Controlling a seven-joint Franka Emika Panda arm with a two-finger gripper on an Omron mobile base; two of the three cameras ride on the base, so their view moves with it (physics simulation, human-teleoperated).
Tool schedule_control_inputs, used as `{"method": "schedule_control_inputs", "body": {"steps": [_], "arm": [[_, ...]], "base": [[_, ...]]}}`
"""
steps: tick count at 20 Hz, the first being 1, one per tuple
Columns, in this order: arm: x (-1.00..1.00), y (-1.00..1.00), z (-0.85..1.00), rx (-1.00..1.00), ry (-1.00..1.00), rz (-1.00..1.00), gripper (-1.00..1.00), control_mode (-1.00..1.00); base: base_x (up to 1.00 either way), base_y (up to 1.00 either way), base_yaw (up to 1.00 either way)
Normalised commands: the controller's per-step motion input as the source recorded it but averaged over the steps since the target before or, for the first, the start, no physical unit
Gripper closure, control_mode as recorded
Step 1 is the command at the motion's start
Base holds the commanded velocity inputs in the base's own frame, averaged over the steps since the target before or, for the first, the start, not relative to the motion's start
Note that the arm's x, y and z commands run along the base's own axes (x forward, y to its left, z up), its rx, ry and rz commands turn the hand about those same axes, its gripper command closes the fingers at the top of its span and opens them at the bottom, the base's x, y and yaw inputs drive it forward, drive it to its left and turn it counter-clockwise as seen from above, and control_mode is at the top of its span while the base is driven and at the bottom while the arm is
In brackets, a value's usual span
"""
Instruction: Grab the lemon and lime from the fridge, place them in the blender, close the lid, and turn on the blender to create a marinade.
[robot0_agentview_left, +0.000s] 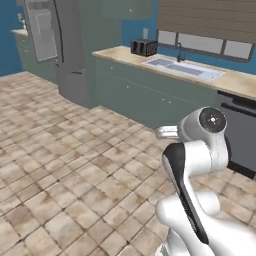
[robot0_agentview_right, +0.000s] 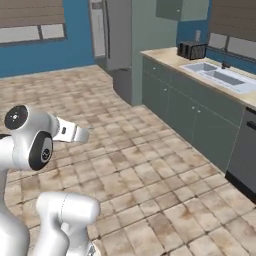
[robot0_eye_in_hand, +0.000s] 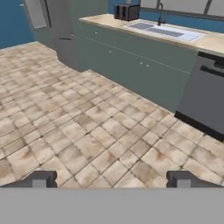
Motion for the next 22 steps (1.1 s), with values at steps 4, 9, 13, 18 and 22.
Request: {"method": "schedule_control_inputs", "body": {"steps": [4, 9, 13, 18, 22], "arm": [[0.00, 0.00, 0.00, 0.00, 0.00, 0.00, -1.00, 1.00], [0.00, 0.00, 0.00, 0.00, 0.00, 0.00, -1.00, 1.00], [0.00, 0.00, 0.00, 0.00, 0.00, 0.00, -1.00, 1.00], [0.00, 0.00, 0.00, 0.00, 0.00, 0.00, -1.00, 1.00], [0.00, 0.00, 0.00, 0.00, 0.00, 0.00, -1.00, 1.00]], "base": [[1.00, 0.50, -0.33], [1.00, 0.86, -0.30], [1.00, 0.93, -0.28], [1.00, 0.98, -0.24], [1.00, 1.00, -0.16]]}}
